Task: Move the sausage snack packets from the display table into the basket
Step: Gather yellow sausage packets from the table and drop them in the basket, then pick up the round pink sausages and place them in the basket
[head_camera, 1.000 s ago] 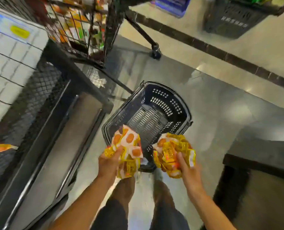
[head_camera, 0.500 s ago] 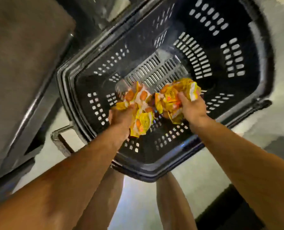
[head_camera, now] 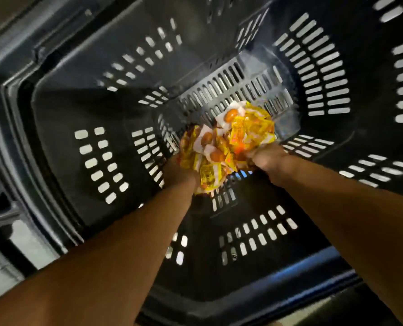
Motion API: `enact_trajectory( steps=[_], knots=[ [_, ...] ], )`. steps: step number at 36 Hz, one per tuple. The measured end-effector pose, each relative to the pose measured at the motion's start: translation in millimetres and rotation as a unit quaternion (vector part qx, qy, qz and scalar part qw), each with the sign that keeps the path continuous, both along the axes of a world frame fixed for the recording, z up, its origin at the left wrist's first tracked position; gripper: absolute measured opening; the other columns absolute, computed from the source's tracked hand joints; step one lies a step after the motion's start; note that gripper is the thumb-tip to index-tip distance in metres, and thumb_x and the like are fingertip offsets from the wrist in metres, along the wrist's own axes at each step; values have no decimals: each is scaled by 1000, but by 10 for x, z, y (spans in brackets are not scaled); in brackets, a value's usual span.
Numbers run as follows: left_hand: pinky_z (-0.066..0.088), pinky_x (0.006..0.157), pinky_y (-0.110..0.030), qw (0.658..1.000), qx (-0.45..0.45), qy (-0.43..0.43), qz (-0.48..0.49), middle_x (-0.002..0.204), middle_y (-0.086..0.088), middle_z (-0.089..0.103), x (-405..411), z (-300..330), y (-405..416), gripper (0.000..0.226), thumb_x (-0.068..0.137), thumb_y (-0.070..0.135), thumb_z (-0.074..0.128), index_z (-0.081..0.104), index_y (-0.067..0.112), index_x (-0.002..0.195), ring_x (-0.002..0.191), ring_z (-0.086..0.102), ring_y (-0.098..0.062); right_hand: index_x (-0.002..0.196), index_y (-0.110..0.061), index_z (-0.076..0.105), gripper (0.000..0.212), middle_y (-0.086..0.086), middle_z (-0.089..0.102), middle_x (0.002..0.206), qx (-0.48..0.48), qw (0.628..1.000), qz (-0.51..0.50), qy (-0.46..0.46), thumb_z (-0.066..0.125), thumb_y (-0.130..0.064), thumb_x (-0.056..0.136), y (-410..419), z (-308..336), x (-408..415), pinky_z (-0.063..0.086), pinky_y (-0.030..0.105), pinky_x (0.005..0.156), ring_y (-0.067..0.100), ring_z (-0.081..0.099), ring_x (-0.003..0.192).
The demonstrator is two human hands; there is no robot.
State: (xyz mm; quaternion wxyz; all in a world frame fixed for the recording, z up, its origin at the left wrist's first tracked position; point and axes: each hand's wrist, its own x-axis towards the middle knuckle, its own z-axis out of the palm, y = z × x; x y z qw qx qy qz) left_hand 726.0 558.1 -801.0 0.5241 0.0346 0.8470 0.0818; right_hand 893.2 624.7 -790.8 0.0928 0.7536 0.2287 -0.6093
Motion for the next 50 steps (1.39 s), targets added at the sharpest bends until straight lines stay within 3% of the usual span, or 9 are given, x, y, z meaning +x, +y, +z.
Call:
enact_trajectory(
  steps=[7,14,18,22,28,36,43,47,50],
  knots=[
    [47,103,-41,983,42,-33,-175,144,-10,51,-63,552,-52,60,93,17,68,43,25,148,132,50,-32,142,-13,51,63,6,60,139,77,996,41,7,80,-14,86,-72,445,-27,40,35,113,25,56,129],
    [51,103,-37,946,55,-102,-304,140,-10,56,-281,1684,51,82,83,1,74,38,26,153,122,58,-27,140,-10,51,56,8,65,127,106,991,81,16,74,-22,90,-144,1529,-2,49,37,100,25,62,117],
    [44,77,-10,905,110,-83,-402,126,-10,64,-472,2660,145,75,82,3,75,47,21,148,94,63,-12,138,-12,53,53,10,66,130,141,986,83,33,73,-11,89,-155,2357,-58,41,42,113,29,60,125],
    [34,98,-13,889,140,-54,-432,142,-6,56,-672,3767,192,72,81,15,81,48,17,146,127,53,-18,138,-16,57,53,5,68,127,185,978,85,41,77,-17,89,-196,3383,-82,45,36,108,24,62,122],
    [29,119,-33,869,178,24,-460,156,-5,43,-842,5205,100,74,87,35,76,42,18,151,144,38,-22,149,-15,46,65,6,56,146,233,958,143,87,74,-27,92,-191,4872,-223,39,38,114,23,50,137],
    [3,119,-15,856,306,101,-404,164,4,26,-927,6495,-398,72,93,38,70,35,26,154,152,19,-15,150,-15,45,61,7,53,147,357,895,218,152,70,-27,95,-424,6339,-198,41,47,114,23,49,137],
    [22,122,-31,792,433,172,-393,155,2,38,-1017,7062,-1204,62,90,35,73,50,21,145,146,30,-13,140,-24,55,52,-8,52,146,416,838,278,217,74,-31,92,-806,6797,-108,41,36,115,8,47,138],
    [18,124,-29,825,404,191,-347,158,9,34,-1134,7186,-1722,62,94,45,66,44,29,149,148,25,-7,136,-44,53,56,-27,50,141,400,831,300,245,70,-57,84,-977,6924,-166,44,15,105,-4,48,132],
    [16,124,-26,843,395,201,-304,158,13,32,-1212,7227,-2084,61,95,37,68,40,33,149,148,25,-6,134,-46,52,53,-28,49,140,386,812,359,251,70,-53,85,-1071,6963,-287,46,23,107,-5,48,131]
  ],
)
